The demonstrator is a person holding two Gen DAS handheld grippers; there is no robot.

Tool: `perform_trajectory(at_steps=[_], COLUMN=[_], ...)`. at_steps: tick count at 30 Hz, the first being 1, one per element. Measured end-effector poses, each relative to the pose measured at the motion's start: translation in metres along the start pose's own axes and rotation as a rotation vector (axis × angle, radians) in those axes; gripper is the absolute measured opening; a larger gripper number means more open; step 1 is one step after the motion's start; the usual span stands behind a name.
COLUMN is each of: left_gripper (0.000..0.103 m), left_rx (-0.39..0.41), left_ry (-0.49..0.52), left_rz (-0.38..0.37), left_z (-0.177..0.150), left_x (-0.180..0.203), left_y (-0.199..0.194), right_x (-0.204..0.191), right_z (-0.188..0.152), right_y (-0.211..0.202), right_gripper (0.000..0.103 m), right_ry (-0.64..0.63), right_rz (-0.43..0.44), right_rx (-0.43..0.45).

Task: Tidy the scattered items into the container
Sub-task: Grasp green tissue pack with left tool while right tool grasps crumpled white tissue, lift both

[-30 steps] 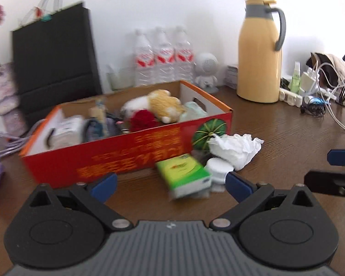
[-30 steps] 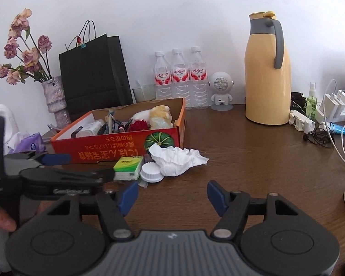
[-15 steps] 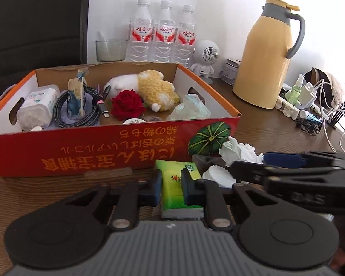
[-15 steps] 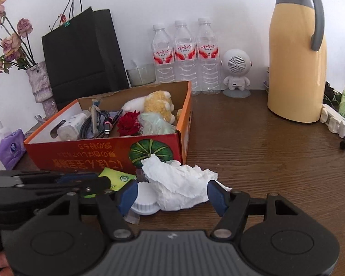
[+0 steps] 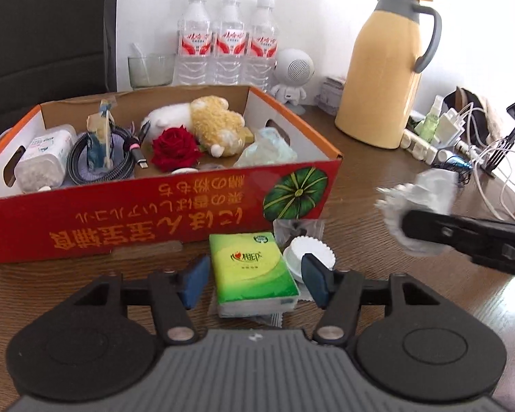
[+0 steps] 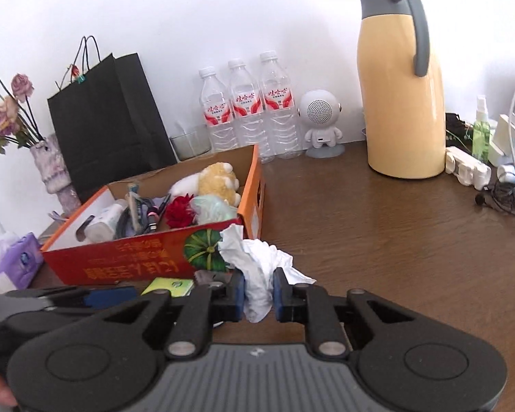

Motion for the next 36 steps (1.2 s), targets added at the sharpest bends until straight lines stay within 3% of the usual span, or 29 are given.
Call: perform_trajectory(at_steps=[2, 7, 9, 11, 14, 19, 22, 24, 25, 27, 30, 33, 36], left_gripper=[0.048, 0.045, 0.045, 0.045, 0.046, 0.046, 0.046, 0.047, 0.050, 0.070, 0.081, 0.080, 0.077], left_rx=[-0.014, 0.009, 0.045, 0.135, 0.229, 0.108, 0.031, 0.002, 0.001, 0.024, 0.046, -0.006, 0.000], left_ry=[0.011, -0.024, -0.056, -0.041, -0.004, -0.139, -0.180, -0.213, -0.227, -0.215, -0.183, -0.175, -0.171], left_rz=[0.022, 0.054, 0.056, 0.061, 0.127, 0.197, 0.191, 0.192, 0.201, 0.214, 0.207, 0.197, 0.223], left_z=[-0.003, -0.007, -0.006, -0.006, -0.020, -0.087, -0.133, -0.151, -0.157, -0.162, -0.160, -0.158, -0.159], left_x=[0.001, -0.003, -0.006, -0.004, -0.009, -0.041, -0.044, -0.046, -0.047, -0.047, -0.043, -0.043, -0.040], left_y=[0.005, -0.006, -0.029, -0.070, -0.129, -0.162, -0.166, -0.168, -0.170, -0.176, -0.178, -0.165, -0.160], right_x=[0.001, -0.001, -0.007, -0.017, -0.040, -0.083, -0.101, -0.109, -0.111, -0.112, -0.106, -0.099, -0.116], right_z=[-0.006, -0.012, -0.012, -0.013, -0.019, -0.062, -0.096, -0.115, -0.120, -0.122, -0.111, -0.096, -0.099], right_y=[-0.007, -0.018, -0.025, -0.033, -0.044, -0.056, -0.061, -0.068, -0.073, -0.085, -0.096, -0.080, -0.069], right_gripper=[0.016, 0.016, 0.016, 0.016, 0.018, 0.020, 0.025, 0.048, 0.054, 0.065, 0.067, 0.066, 0.060], right_ry=[0.003, 0.002, -0.009, -0.047, -0.136, -0.334, -0.397, -0.433, -0.442, -0.437, -0.374, -0.302, -0.395], right_rz=[0.003, 0.011, 0.022, 0.032, 0.046, 0.079, 0.099, 0.112, 0.120, 0.147, 0.180, 0.170, 0.103], right_rx=[-0.002, 0.006, 0.015, 0.027, 0.027, -0.065, -0.135, -0.151, -0.143, -0.125, -0.080, -0.078, -0.072])
Point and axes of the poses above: each gripper's, at about its wrist camera, not at the fingertips, and y roughly the way its jaws point, x to its right, z to its top, the point moved 2 cm from there along y, roughly the way its jaws point, and after that the axes turned 5 degrees about -x, right-handed, at the moved point
